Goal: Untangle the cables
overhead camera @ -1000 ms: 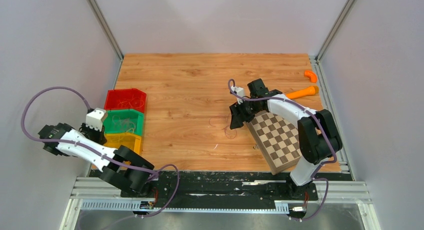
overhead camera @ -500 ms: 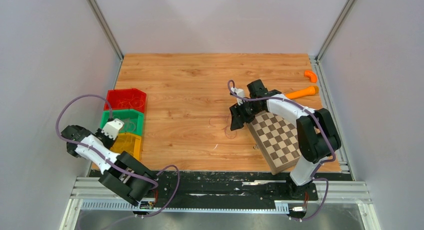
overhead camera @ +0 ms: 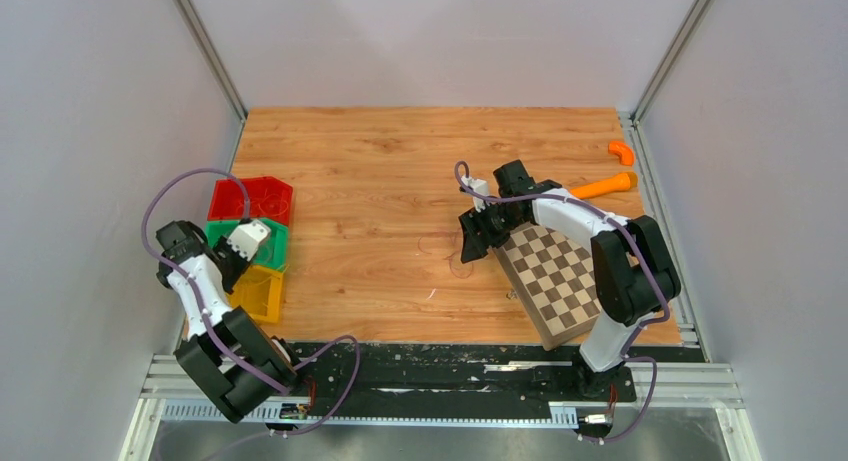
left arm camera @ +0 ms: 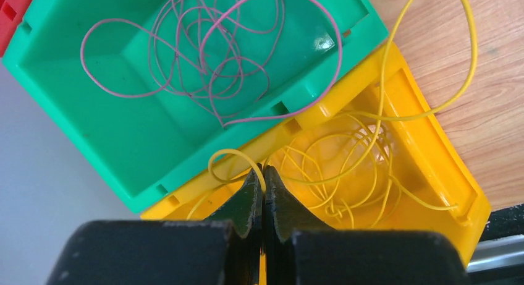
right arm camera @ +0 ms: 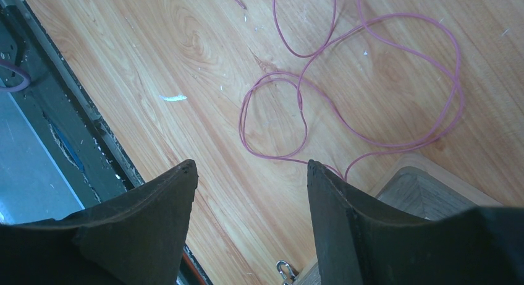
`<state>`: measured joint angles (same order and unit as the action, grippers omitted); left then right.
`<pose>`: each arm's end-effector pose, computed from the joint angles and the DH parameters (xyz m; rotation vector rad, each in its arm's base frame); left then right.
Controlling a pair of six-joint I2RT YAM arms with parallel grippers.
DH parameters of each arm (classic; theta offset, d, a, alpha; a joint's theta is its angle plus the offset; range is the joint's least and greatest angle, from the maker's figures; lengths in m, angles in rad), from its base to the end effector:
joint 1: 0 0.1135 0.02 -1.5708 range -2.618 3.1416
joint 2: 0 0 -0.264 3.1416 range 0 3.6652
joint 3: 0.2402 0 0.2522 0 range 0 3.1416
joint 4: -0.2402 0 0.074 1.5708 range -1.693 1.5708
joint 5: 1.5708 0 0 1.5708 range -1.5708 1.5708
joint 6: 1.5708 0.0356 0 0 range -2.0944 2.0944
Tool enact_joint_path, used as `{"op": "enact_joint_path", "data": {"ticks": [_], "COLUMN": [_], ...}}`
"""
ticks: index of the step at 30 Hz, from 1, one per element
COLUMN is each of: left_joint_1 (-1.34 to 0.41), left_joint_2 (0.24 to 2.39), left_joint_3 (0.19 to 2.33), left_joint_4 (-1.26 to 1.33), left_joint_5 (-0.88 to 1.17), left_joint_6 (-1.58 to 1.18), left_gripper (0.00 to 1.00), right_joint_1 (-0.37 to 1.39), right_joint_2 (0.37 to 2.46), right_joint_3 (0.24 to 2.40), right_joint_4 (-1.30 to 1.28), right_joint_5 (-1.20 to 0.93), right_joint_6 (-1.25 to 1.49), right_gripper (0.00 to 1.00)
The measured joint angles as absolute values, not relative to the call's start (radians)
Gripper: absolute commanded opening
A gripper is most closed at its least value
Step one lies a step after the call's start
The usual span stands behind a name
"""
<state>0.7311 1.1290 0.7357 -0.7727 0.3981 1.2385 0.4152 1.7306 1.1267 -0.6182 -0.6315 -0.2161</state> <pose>0.1569 0.1222 0.2155 0.7531 2.4776 0.1537 0.2961 0.1535 0.1879 -0.9911 2.5318 0.9298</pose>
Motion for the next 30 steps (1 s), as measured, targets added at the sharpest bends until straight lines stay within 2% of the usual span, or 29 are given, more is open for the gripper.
{"op": "enact_joint_path", "data": {"ticks": [4, 10, 14, 20, 30], "left_joint_1": [0.697, 0.693, 0.693, 0.696, 0.788], "left_joint_2": [1.150, 1.205, 1.196, 1.151, 0.973], "left_joint_3": [0.783, 1.054, 1.134, 1.087, 0.831], "left_joint_4": [-0.794, -0.903, -0.957, -0.992, -1.031], "left_joint_5": [0.384, 0.383, 0.383, 0.367, 0.387], "left_joint_6": [1.216, 1.208, 1.218, 1.248, 1.412], "left_gripper": [0.00, 0.00, 0.00, 0.00, 0.00], "right_joint_1": [0.415, 0.415, 0.415, 0.415, 0.415], "right_joint_2": [1.731, 1.731, 1.731, 1.732, 1.732], "right_joint_3": [1.126, 1.126, 1.126, 1.126, 1.109], "right_joint_4": [-0.621, -0.625, -0.625, -0.626, -0.635], "right_joint_5": [-0.630, -0.630, -0.630, -0.630, -0.630], "right_joint_6": [-0.219, -0.223, -0.223, -0.224, -0.237], "right_gripper": [0.64, 0.64, 0.64, 0.64, 0.64]}}
